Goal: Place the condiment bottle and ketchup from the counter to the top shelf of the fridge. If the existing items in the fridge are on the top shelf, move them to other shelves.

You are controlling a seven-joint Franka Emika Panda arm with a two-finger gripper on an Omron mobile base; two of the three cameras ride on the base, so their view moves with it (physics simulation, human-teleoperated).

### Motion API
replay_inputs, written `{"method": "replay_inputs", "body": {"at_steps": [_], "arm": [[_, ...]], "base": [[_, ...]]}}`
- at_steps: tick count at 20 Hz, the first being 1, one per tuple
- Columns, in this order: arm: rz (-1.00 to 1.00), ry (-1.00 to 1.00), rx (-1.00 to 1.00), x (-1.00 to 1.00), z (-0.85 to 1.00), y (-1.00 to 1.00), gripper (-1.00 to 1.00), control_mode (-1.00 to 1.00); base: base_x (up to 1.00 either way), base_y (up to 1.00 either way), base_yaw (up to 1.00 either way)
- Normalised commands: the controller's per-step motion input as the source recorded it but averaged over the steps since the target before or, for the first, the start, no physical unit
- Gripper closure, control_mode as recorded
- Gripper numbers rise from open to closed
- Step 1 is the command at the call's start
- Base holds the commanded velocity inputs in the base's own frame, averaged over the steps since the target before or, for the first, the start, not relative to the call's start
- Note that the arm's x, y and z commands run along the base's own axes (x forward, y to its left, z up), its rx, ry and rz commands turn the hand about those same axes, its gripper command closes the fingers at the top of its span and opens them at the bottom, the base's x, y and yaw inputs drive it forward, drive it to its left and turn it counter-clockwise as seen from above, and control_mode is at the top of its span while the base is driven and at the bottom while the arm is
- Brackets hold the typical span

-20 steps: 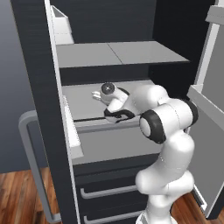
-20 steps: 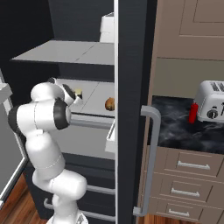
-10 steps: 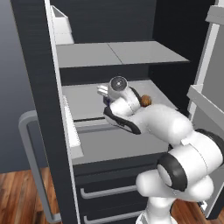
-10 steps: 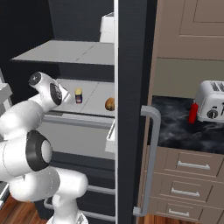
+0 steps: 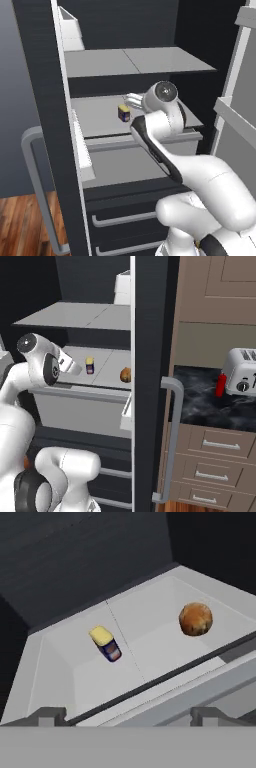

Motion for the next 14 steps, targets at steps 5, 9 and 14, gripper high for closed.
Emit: {"method": "replay_inputs", "body": {"at_steps": [5,9,14], "arm": [[0.13,0.0,0.0,-1.0,0.51,-0.15,-1.0,-1.0],[0.13,0.03,-0.03,-1.0,0.44,-0.07,-1.0,-1.0],[0.13,0.17,-0.1,-1.0,0.36,-0.02,-1.0,-1.0]], "base": [[0.0,0.0,0.0],[0.0,0.0,0.0],[0.0,0.0,0.0]]}}
